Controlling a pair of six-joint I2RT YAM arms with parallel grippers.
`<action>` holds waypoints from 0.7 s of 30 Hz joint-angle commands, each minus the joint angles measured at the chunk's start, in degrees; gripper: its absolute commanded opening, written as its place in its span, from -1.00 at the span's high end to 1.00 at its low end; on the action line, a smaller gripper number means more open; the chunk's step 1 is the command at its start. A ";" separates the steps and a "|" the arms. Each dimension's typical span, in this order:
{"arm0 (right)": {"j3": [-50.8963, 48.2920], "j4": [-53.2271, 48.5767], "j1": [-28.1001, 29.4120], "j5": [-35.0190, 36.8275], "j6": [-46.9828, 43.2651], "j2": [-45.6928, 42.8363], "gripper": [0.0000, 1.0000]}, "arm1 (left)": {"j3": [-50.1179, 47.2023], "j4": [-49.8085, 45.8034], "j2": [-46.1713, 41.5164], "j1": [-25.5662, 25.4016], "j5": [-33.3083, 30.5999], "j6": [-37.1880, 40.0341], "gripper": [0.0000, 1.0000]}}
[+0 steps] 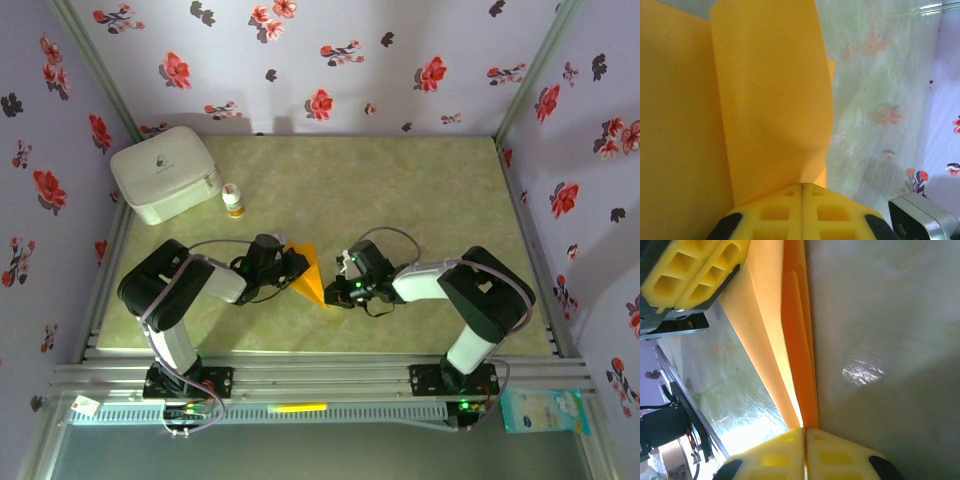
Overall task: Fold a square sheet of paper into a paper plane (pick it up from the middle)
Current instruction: Fourth fold the wing at the center of the table.
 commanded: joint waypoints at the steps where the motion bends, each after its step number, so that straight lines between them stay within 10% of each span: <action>1: -1.51 -4.12 0.28 -1.84 -1.17 0.34 0.85 | -2.48 -7.19 2.05 0.79 -3.33 -0.17 1.00; 21: -1.36 -9.70 0.30 -0.58 -4.86 -0.96 0.83 | -2.53 -6.91 2.02 0.80 -3.33 -0.45 1.00</action>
